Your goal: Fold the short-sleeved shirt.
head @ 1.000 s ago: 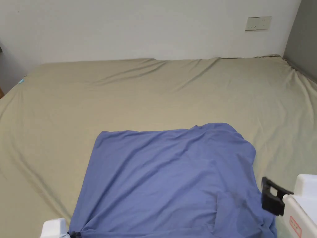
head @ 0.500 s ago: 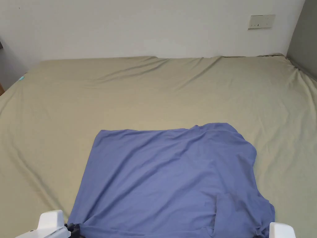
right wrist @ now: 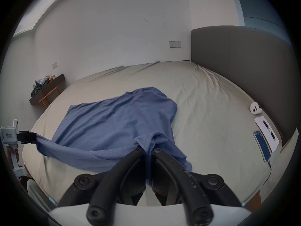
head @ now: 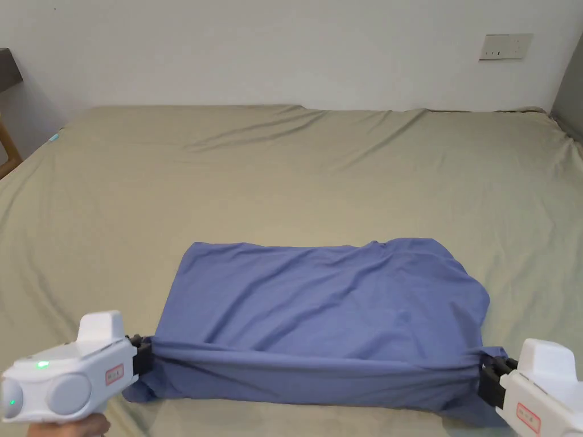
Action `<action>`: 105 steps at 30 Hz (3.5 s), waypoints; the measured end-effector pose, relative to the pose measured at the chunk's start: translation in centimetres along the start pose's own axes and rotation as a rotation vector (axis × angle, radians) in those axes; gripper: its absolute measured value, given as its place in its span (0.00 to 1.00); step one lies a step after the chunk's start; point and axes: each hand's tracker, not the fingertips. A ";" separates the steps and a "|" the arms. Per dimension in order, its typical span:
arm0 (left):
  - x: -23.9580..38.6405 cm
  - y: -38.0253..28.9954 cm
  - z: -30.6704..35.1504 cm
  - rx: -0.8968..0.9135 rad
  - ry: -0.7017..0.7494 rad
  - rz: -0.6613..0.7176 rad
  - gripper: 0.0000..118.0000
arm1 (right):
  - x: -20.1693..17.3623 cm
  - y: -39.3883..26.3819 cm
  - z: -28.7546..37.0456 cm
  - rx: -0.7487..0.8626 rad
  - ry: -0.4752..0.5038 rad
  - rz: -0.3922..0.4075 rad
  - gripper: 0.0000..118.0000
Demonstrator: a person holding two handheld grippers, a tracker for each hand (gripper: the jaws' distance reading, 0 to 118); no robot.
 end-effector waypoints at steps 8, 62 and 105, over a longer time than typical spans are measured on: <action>1.8 5.5 -8.8 -0.040 0.043 -0.076 0.05 | 0.6 4.7 -9.3 -0.073 -0.045 -0.008 0.07; 8.9 6.0 11.0 0.597 -0.031 -0.103 0.00 | -5.5 8.4 13.1 0.683 -0.099 0.191 0.01; 1.2 2.0 -7.0 -0.088 0.013 -0.111 0.04 | 2.7 -2.4 -13.3 -0.280 -0.137 -0.039 0.63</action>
